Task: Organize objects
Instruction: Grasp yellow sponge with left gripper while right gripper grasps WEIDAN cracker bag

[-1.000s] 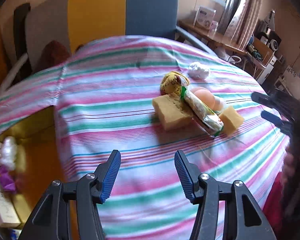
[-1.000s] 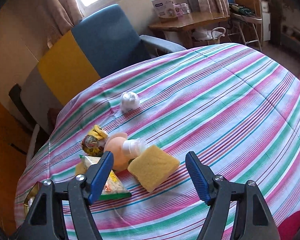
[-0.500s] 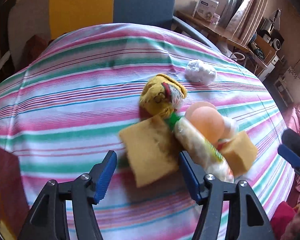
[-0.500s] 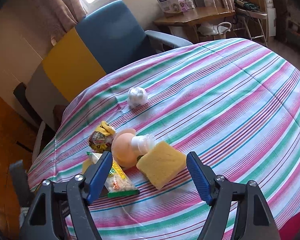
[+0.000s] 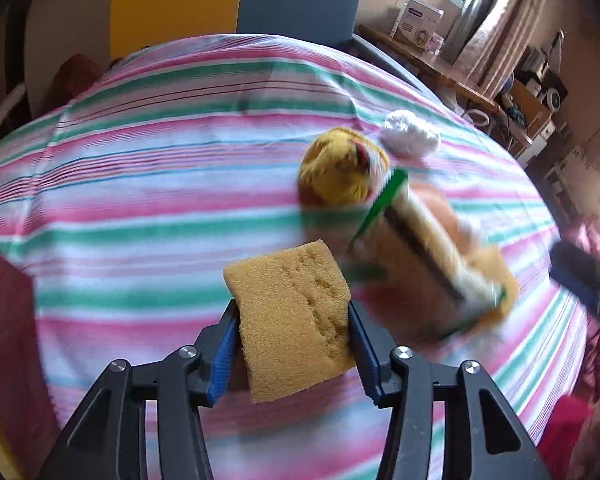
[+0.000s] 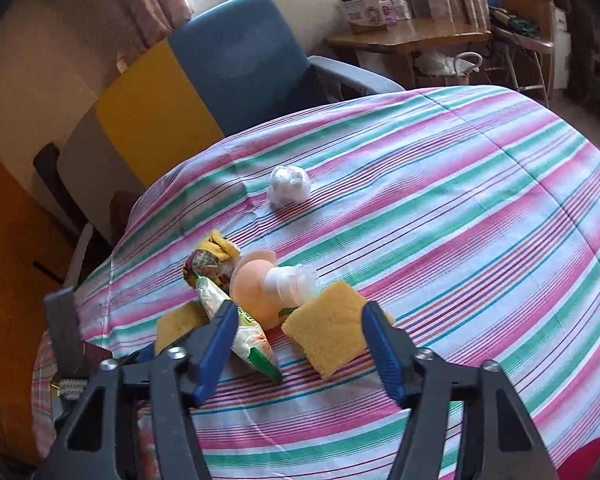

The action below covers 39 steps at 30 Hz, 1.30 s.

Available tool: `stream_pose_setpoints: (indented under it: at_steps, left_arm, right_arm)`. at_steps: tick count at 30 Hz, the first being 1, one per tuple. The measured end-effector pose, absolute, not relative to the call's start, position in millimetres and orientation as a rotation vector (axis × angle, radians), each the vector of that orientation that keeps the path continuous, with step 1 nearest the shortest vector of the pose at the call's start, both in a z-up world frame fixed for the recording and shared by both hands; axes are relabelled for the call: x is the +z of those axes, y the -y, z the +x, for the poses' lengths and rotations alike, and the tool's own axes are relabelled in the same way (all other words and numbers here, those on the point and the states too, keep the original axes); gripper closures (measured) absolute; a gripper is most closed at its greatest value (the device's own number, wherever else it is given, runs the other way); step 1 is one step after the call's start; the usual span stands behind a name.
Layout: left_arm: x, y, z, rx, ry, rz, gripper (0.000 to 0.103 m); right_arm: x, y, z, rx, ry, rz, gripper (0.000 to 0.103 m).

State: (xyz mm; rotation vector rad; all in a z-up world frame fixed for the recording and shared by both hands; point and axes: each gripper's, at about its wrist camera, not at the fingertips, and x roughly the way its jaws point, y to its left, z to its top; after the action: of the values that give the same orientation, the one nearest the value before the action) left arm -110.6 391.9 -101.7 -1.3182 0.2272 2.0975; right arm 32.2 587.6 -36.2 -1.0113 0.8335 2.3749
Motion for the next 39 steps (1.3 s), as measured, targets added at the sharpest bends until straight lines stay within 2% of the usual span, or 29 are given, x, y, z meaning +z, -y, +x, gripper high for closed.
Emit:
stream_pose_setpoints:
  at_steps: [8, 22, 28, 30, 31, 35, 37, 39]
  left_arm:
    - [-80, -347, -47, 2.059, -0.255, -1.235, 0.051]
    - [-36, -270, -13, 2.102, -0.188, -1.156, 0.051]
    - [-26, -229, -19, 2.165, -0.105, -1.165, 0.051]
    - [-26, -215, -22, 2.181, -0.082, -1.176, 0.051]
    - [-27, -208, -23, 2.193, -0.071, -1.183, 0.051]
    - [-28, -189, -25, 2.222, -0.037, -1.193, 0.051]
    - [-26, -180, -25, 2.235, -0.023, -1.193, 0.051]
    - [-25, -170, -25, 2.253, -0.010, -1.189, 0.051]
  right_arm:
    - [-42, -586, 28, 2.416, -0.852, -1.011, 0.046]
    - [-62, -536, -30, 2.532, -0.466, -1.183, 0.046]
    - [-72, -522, -57, 2.601, -0.618, -1.334, 0.044]
    - [-67, -514, -55, 2.680, -0.783, -1.375, 0.046]
    - [-64, -511, -54, 2.690, -0.796, -1.366, 0.047]
    - [-61, -504, -52, 2.655, -0.676, -1.354, 0.046]
    - [-63, -500, -54, 2.615, -0.569, -1.381, 0.040]
    - [-68, -496, -58, 2.596, -0.520, -1.426, 0.029]
